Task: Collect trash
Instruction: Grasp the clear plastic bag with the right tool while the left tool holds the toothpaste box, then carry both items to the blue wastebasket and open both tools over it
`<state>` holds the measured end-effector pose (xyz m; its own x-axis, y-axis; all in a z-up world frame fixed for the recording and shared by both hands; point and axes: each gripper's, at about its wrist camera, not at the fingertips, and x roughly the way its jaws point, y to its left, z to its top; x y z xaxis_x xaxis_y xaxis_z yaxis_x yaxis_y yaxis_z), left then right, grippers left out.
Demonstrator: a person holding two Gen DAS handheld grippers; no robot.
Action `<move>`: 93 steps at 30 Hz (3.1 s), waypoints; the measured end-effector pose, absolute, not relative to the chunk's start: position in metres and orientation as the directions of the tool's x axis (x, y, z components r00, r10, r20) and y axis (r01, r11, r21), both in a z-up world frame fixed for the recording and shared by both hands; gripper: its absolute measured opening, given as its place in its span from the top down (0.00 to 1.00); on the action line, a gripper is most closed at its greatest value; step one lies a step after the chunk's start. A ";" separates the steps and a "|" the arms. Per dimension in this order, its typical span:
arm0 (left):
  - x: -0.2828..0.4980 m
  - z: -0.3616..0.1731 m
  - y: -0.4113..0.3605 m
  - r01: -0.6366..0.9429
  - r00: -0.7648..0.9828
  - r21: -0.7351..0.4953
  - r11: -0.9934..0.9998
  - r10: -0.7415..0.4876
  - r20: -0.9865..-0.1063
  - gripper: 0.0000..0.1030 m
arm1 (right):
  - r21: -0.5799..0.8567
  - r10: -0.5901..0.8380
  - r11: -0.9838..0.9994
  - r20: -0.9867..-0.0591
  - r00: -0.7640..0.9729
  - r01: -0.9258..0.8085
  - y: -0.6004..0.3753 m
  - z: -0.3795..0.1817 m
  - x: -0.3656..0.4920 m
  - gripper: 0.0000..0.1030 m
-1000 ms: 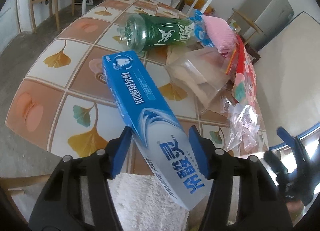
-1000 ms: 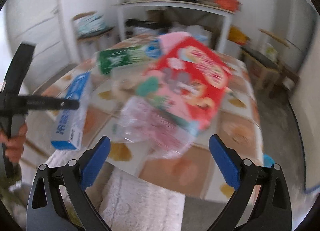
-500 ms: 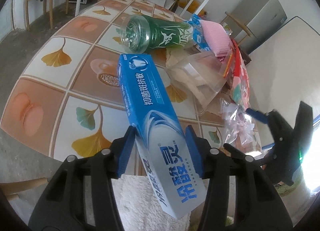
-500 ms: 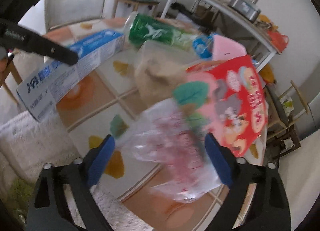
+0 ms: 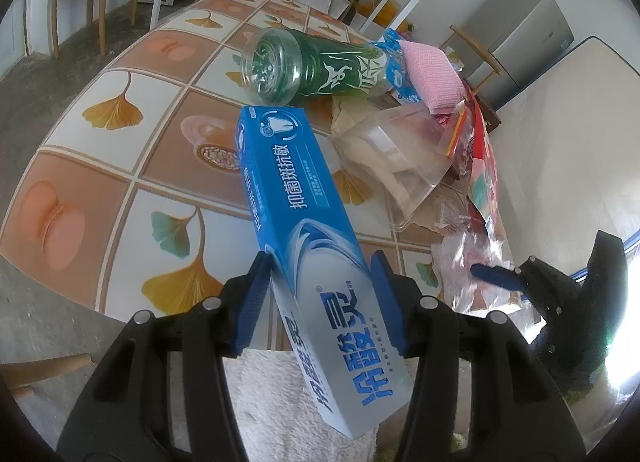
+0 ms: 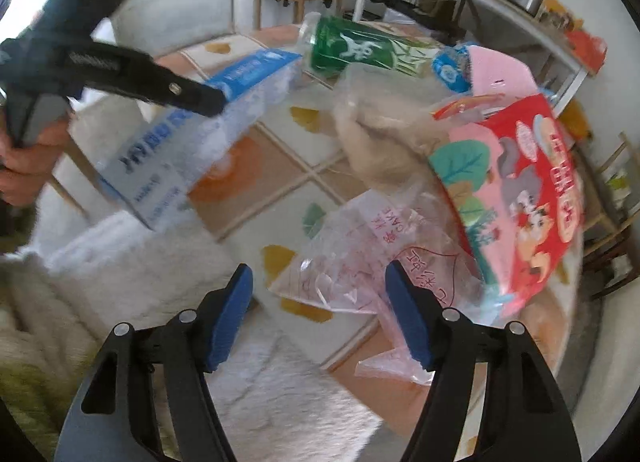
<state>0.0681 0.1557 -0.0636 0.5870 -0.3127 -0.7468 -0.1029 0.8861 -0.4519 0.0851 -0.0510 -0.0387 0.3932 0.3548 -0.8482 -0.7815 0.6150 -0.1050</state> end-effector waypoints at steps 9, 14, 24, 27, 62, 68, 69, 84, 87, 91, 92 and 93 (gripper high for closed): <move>0.068 -0.065 0.155 -0.102 0.587 -0.455 0.885 -0.316 -0.746 0.52 | -0.116 0.395 0.635 -0.801 0.450 -0.764 -0.069 -0.012 0.091 0.23; 0.068 -0.064 0.155 -0.104 0.587 -0.457 0.883 -0.317 -0.745 0.52 | -0.147 0.364 0.614 -0.819 0.444 -0.776 -0.078 -0.019 0.101 0.17; 0.068 -0.065 0.155 -0.105 0.587 -0.457 0.883 -0.316 -0.746 0.52 | -0.115 0.320 0.617 -0.867 0.383 -0.778 -0.081 -0.045 0.115 0.24; 0.068 -0.065 0.155 -0.105 0.587 -0.456 0.884 -0.315 -0.746 0.52 | -0.105 0.318 0.645 -0.864 0.390 -0.757 -0.080 -0.045 0.116 0.37; 0.065 -0.053 0.140 -0.230 0.573 -0.323 0.918 -0.141 -0.808 0.53 | 0.075 0.461 0.804 -0.705 0.539 -0.589 -0.090 0.019 0.080 0.70; 0.048 -0.043 0.147 -0.233 0.605 -0.354 0.906 -0.150 -0.782 0.54 | 0.108 0.487 0.802 -0.688 0.537 -0.588 -0.091 0.028 0.080 0.70; 0.045 -0.041 0.148 -0.233 0.609 -0.357 0.905 -0.150 -0.779 0.54 | 0.114 0.492 0.801 -0.685 0.537 -0.588 -0.091 0.029 0.080 0.71; 0.007 0.020 0.131 -0.118 0.721 -0.406 0.906 -0.204 -0.663 0.54 | 0.240 0.613 0.765 -0.557 0.561 -0.598 -0.116 0.075 0.063 0.71; 0.006 0.038 0.117 -0.070 0.740 -0.403 0.913 -0.223 -0.634 0.54 | 0.251 0.629 0.761 -0.515 0.583 -0.599 -0.130 0.087 0.056 0.71; 0.014 0.057 0.092 0.008 0.749 -0.406 0.914 -0.274 -0.603 0.54 | 0.265 0.629 0.771 -0.462 0.625 -0.579 -0.157 0.100 0.052 0.71; 0.017 0.063 0.082 0.036 0.749 -0.402 0.915 -0.291 -0.595 0.54 | 0.271 0.624 0.777 -0.448 0.640 -0.568 -0.166 0.103 0.050 0.71; 0.021 0.066 0.074 0.057 0.747 -0.401 0.914 -0.305 -0.590 0.54 | 0.274 0.615 0.786 -0.438 0.656 -0.554 -0.176 0.106 0.049 0.71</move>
<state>0.0205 0.0742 0.0663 0.7472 -0.3053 -0.5903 0.0566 0.9142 -0.4012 0.0494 -0.1757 0.1055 0.6559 0.6149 -0.4378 -0.5542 0.7861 0.2738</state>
